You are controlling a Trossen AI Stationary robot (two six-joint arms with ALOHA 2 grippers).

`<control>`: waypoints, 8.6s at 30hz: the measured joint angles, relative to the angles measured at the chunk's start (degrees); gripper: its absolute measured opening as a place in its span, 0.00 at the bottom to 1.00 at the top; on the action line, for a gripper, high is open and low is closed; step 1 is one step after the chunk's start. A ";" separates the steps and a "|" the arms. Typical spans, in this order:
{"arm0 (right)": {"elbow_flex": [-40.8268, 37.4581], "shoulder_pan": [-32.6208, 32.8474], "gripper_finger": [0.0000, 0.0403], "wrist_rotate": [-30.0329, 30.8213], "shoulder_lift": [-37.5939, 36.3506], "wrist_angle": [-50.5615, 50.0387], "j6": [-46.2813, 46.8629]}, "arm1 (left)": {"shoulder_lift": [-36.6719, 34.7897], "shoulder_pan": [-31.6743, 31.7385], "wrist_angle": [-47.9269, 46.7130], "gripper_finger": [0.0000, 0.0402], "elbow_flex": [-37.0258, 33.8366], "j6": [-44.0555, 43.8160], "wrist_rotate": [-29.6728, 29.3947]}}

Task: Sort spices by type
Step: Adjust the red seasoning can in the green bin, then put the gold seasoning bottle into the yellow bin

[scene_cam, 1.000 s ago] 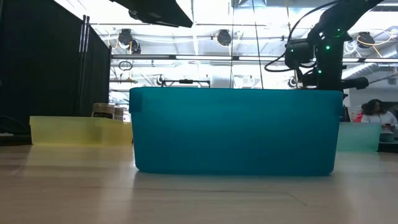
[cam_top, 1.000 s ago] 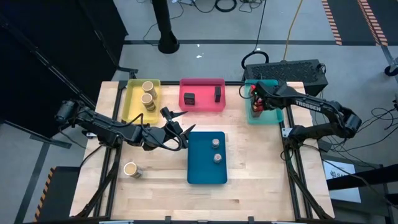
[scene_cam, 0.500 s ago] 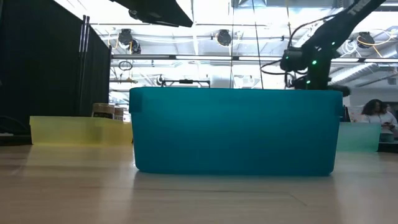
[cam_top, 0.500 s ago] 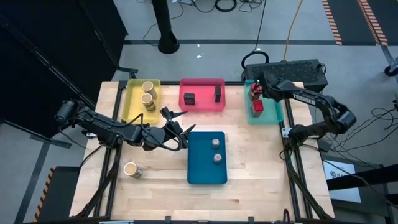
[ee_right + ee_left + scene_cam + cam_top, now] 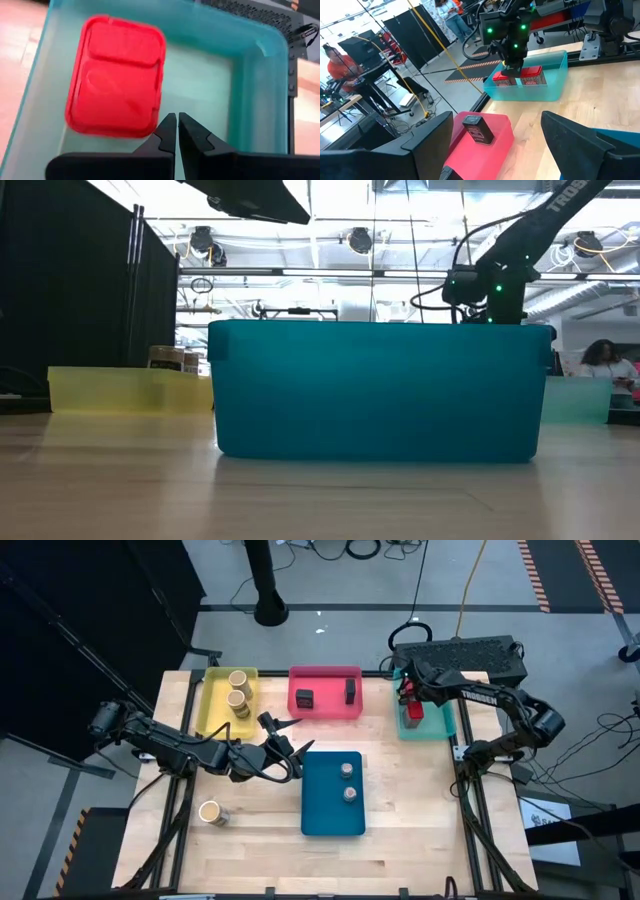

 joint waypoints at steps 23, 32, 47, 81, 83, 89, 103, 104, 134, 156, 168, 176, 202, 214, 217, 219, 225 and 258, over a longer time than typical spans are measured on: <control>0.09 30.02 0.00 10.84 -15.48 12.09 4.59 | 0.01 0.00 0.33 0.77 0.00 -0.03 2.17; 0.15 48.55 0.00 8.73 -9.06 26.26 1.42 | 0.02 0.00 2.17 0.77 0.00 1.17 4.50; 0.09 65.90 0.00 4.73 -2.80 45.16 -5.57 | 0.02 -1.60 2.27 0.77 0.00 1.01 4.50; 0.09 66.62 0.00 3.11 -9.18 41.51 -15.95 | 0.30 -20.96 -62.34 0.69 32.98 -62.54 38.02; 0.09 66.62 0.00 3.11 -9.18 41.61 -15.89 | 0.28 -20.87 -70.15 0.68 34.45 -67.30 43.04; 0.09 66.62 0.00 3.11 -9.18 41.69 -15.22 | 0.27 -22.71 -103.89 0.68 35.10 -86.56 49.86; 0.09 66.57 0.00 3.07 -9.16 41.33 -15.79 | -1.18 -30.02 -96.57 0.67 21.71 -75.53 53.32; 0.09 66.59 0.00 3.01 -9.16 41.33 -15.79 | -1.39 -30.54 -96.42 0.67 20.95 -75.21 53.00; 0.09 65.94 0.00 2.88 -8.96 41.27 -14.29 | -12.04 -32.68 -88.89 0.68 12.28 -76.00 43.65; 0.09 65.94 0.00 2.96 -8.96 41.24 -13.24 | -10.13 -32.59 -90.95 0.96 12.39 -83.07 39.67; 0.09 65.96 0.00 2.93 -8.96 41.14 -12.82 | -8.17 -39.03 -93.49 0.96 12.35 -83.05 41.22; 0.07 65.98 0.00 2.91 -8.96 41.16 -12.80 | -8.17 -39.01 -92.20 0.96 12.33 -84.23 40.37; 0.07 65.96 0.00 2.92 -8.94 41.20 -12.78 | -8.52 -39.01 -73.45 0.95 -4.26 -82.76 41.39; 0.08 65.96 0.00 2.93 -8.94 41.21 -12.78 | -8.57 -38.99 -73.10 0.70 -4.33 -82.94 44.87; 0.07 65.96 0.00 2.93 -8.95 41.21 -12.78 | -8.55 -38.48 -73.06 0.70 -4.03 -83.04 45.33; 0.07 65.96 0.00 2.93 -8.94 41.20 -12.78 | -8.45 -37.66 -73.08 0.70 -2.90 -83.03 45.66; 0.07 65.46 0.00 2.85 -8.96 39.07 -10.70 | -8.46 -30.97 -72.99 0.70 4.19 -82.47 43.64; 4.31 51.17 0.00 -12.04 -8.96 20.60 -11.46 | -8.52 40.73 -95.21 0.70 20.64 -36.39 40.98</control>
